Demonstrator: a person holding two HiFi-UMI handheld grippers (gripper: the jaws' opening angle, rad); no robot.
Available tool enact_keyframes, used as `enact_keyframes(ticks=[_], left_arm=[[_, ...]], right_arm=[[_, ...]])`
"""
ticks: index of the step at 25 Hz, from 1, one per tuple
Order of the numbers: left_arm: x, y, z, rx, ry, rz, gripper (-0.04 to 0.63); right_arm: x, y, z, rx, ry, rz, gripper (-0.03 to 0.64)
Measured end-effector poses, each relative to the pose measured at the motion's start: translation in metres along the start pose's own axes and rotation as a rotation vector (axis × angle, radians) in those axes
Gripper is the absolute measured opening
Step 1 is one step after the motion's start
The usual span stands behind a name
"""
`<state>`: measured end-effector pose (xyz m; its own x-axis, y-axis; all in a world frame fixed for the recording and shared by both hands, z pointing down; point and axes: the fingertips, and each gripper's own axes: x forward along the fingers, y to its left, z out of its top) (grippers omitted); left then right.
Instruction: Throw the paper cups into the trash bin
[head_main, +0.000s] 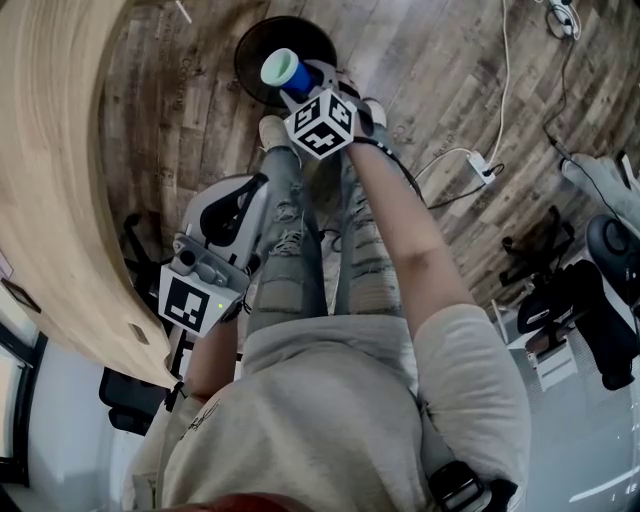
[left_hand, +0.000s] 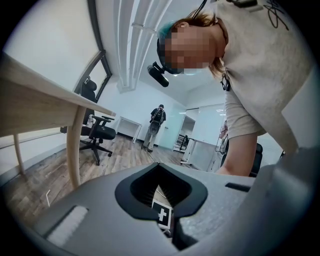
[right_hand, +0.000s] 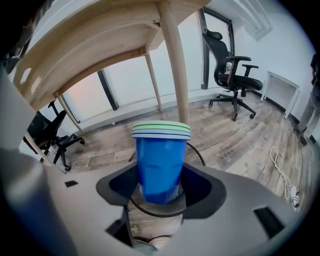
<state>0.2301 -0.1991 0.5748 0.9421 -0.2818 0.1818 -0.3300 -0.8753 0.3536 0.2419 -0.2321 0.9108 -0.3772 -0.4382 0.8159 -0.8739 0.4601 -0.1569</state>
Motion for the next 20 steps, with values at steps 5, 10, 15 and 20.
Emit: enact_keyframes(ticks=[5, 10, 15, 20], left_arm=[[-0.005, 0.004, -0.007, 0.004, 0.015, 0.003, 0.003], [-0.008, 0.007, -0.015, -0.003, 0.025, 0.01, 0.003], [-0.008, 0.011, -0.02, -0.005, 0.029, 0.011, 0.003], [-0.008, 0.014, -0.021, -0.004, 0.025, 0.019, 0.003]], right_arm=[[0.016, -0.006, -0.015, 0.019, 0.056, -0.01, 0.268], [0.026, -0.012, -0.021, 0.034, 0.078, -0.021, 0.268], [0.041, -0.02, -0.031, 0.065, 0.115, -0.032, 0.268], [0.051, -0.02, -0.041, 0.042, 0.162, -0.027, 0.268]])
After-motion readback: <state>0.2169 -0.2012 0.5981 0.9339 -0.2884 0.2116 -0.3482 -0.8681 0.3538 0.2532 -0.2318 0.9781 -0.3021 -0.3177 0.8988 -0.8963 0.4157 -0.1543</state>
